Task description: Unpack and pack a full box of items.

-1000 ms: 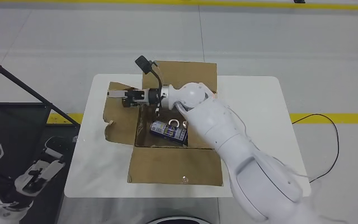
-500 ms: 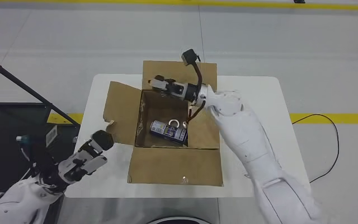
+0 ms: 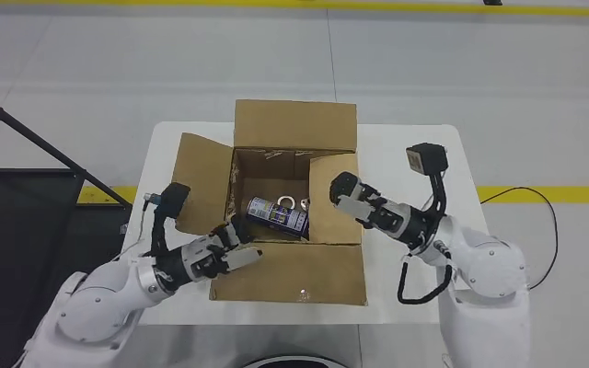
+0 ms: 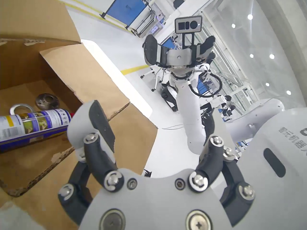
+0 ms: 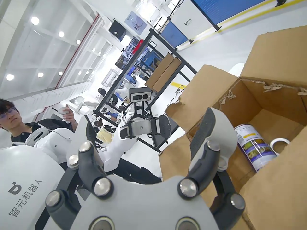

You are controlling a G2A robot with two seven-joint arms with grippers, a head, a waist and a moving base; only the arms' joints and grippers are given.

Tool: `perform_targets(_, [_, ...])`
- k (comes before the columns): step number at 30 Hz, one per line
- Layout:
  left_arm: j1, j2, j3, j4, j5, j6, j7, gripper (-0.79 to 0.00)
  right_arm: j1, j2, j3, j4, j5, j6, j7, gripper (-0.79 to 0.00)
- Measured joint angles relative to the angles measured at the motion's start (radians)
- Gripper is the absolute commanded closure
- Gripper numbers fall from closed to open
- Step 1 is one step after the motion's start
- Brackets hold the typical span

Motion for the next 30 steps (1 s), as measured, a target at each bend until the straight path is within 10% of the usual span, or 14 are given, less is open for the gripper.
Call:
perform_targets(14, [-0.024,0.0,0.032,0.0,0.073,0.036,0.002,-0.785,0.001,0.0,0.0,0.001,0.0,-0.001,-0.002,-0.785])
perform_targets(30, [-0.501,-0.032,0.335,0.301,-0.004,0.33,-0.131,-0.785,-0.036,0.038,0.076,0.085,0.112,-0.139,0.021,-0.785])
